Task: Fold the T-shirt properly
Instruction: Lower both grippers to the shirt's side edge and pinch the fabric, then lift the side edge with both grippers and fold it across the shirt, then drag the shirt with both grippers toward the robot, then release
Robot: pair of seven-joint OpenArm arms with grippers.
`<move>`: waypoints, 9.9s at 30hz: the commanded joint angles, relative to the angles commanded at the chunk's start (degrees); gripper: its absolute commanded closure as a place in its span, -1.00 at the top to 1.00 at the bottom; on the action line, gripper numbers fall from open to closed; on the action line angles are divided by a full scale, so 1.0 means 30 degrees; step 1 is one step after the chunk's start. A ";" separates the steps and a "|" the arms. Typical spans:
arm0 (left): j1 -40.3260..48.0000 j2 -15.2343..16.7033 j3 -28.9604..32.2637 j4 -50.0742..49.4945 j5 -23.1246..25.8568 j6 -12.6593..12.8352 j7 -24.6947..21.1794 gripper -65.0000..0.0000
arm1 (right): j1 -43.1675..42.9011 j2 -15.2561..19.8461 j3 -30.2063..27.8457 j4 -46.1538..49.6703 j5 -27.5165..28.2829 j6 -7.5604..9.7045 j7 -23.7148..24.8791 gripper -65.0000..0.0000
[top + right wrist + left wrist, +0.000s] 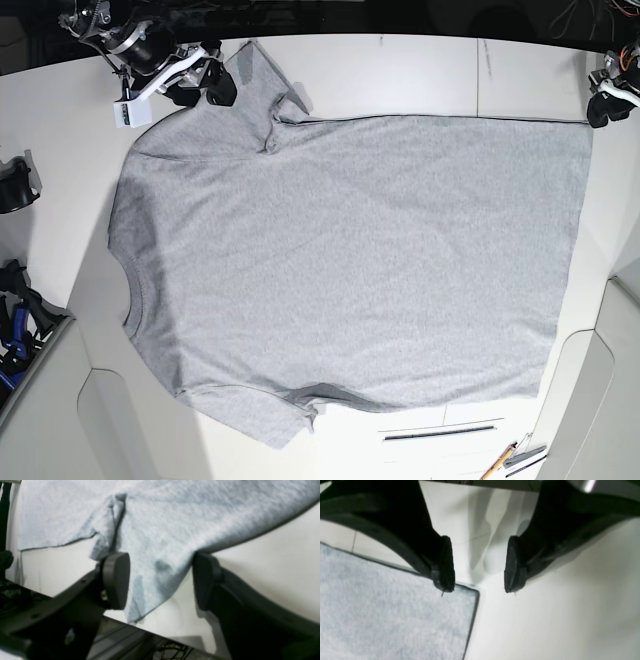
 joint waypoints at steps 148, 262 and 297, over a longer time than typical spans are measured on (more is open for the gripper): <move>-1.1293 -0.0867 0.2958 -0.6645 0.1115 -0.1566 0.1129 0.21 | 1.1329 0.2113 0.8786 -0.9814 0.2725 0.5515 -0.2798 0.37; -0.1122 -0.0080 0.0954 0.1719 0.3184 -0.1851 0.1180 -1.00 | 0.3956 0.1676 0.7475 -0.2776 0.4080 0.6455 -0.3694 -1.00; 0.0488 0.0510 0.0954 0.1785 0.2171 -0.3060 0.2841 -1.00 | 0.1749 0.4124 0.8437 -0.2761 0.4918 0.6630 -0.4495 -1.00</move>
